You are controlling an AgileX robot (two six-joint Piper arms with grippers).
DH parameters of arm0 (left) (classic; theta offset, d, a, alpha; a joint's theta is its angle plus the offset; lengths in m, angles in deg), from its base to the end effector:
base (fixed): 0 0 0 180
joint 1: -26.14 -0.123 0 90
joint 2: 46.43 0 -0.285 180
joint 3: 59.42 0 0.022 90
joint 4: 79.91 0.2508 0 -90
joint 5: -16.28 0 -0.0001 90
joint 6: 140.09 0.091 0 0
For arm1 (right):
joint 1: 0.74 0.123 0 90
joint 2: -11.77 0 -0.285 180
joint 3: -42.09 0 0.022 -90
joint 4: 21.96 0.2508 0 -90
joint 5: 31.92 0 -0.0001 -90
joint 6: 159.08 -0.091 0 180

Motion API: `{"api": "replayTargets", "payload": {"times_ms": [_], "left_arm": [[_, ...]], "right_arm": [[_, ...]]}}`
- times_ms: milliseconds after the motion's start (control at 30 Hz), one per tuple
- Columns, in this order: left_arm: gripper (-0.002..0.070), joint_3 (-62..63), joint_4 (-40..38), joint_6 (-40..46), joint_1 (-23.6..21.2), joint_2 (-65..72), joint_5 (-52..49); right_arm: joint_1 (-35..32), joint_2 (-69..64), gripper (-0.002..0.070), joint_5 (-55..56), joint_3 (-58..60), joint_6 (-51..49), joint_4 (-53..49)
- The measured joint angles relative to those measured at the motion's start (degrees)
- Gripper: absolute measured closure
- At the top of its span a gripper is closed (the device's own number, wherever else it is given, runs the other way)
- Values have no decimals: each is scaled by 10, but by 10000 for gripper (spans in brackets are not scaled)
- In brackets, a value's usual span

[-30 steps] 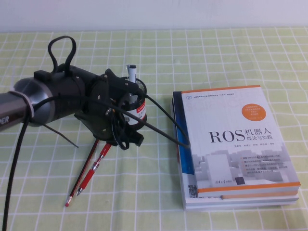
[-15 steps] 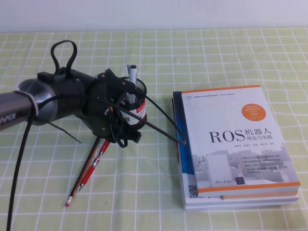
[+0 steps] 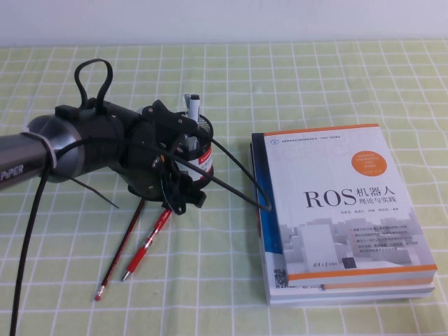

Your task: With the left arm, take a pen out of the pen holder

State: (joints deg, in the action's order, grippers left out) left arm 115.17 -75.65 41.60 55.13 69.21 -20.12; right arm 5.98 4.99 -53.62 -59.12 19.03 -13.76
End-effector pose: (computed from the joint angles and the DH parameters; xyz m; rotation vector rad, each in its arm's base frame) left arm 0.3382 -0.1828 0.1855 0.7937 2.6286 -0.0544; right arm 0.0513 0.0109 0.1712 0.0092 1.8755 0.2447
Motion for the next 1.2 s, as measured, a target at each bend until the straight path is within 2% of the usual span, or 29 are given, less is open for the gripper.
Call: {"api": "replayTargets", "payload": {"times_ms": [133,300,400,467,533,633,967,1200], "left_arm": [[349,0,11,-7,0,-6,-9],[356,-28,24,-43,1,-65,-40],[440,-83,25,-49,5,-141,-34],[548,-128,25,-49,6,-201,-24],[617,-168,25,-50,6,-257,-13],[659,-228,25,-68,6,-354,-1],[675,-344,25,-100,6,-629,13],[675,-396,25,-104,6,-701,14]], "right_arm": [[0,0,688,0,0,0,0],[0,0,688,0,0,0,0],[0,0,688,0,0,0,0],[0,0,689,0,0,0,0],[0,0,688,0,0,0,0],[0,0,689,0,0,0,0],[0,0,688,0,0,0,0],[0,0,688,0,0,0,0]]}}
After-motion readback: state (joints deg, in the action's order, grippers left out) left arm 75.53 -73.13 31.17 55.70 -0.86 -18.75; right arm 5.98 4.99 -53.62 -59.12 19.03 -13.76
